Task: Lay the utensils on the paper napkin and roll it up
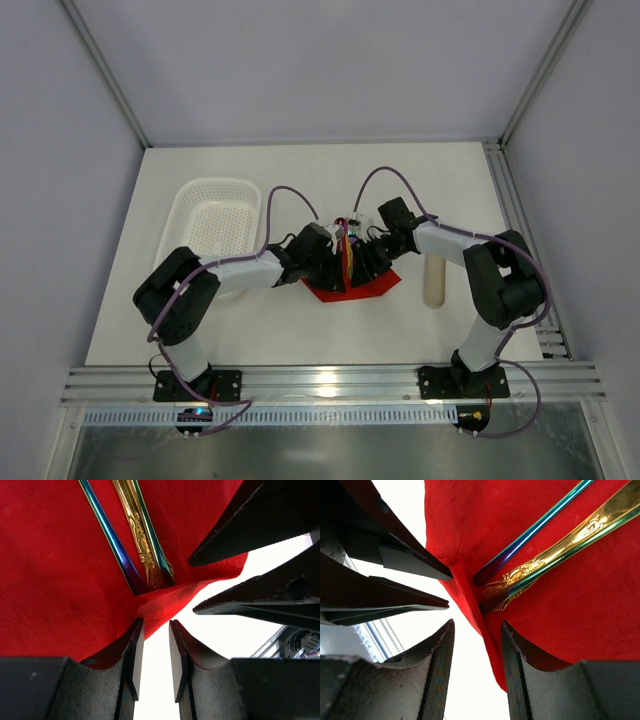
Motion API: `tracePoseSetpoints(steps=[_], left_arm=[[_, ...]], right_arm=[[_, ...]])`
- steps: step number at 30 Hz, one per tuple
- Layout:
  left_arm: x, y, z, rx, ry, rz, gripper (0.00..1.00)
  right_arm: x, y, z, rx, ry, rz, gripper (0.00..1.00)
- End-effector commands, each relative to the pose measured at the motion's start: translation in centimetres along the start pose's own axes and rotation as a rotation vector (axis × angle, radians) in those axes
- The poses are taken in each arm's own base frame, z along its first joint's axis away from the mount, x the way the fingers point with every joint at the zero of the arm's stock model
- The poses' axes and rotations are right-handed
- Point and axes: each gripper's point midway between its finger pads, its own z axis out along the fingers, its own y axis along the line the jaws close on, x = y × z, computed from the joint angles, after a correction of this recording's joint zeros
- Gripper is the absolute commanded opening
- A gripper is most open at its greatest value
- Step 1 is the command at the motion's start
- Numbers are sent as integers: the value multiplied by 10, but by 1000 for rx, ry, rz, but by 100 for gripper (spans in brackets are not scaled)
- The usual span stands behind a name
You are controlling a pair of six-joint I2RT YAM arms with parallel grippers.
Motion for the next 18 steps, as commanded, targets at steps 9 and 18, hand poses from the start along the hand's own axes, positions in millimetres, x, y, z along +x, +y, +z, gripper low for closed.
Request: tracePoseSetpoints(steps=[9, 18], left_arm=[[-21, -13, -9, 21, -63, 26, 31], [-23, -12, -9, 18, -76, 19, 31]], right_arm=[[-12, 11, 1, -59, -3, -39, 37], [-5, 10, 6, -38, 26, -14, 34]])
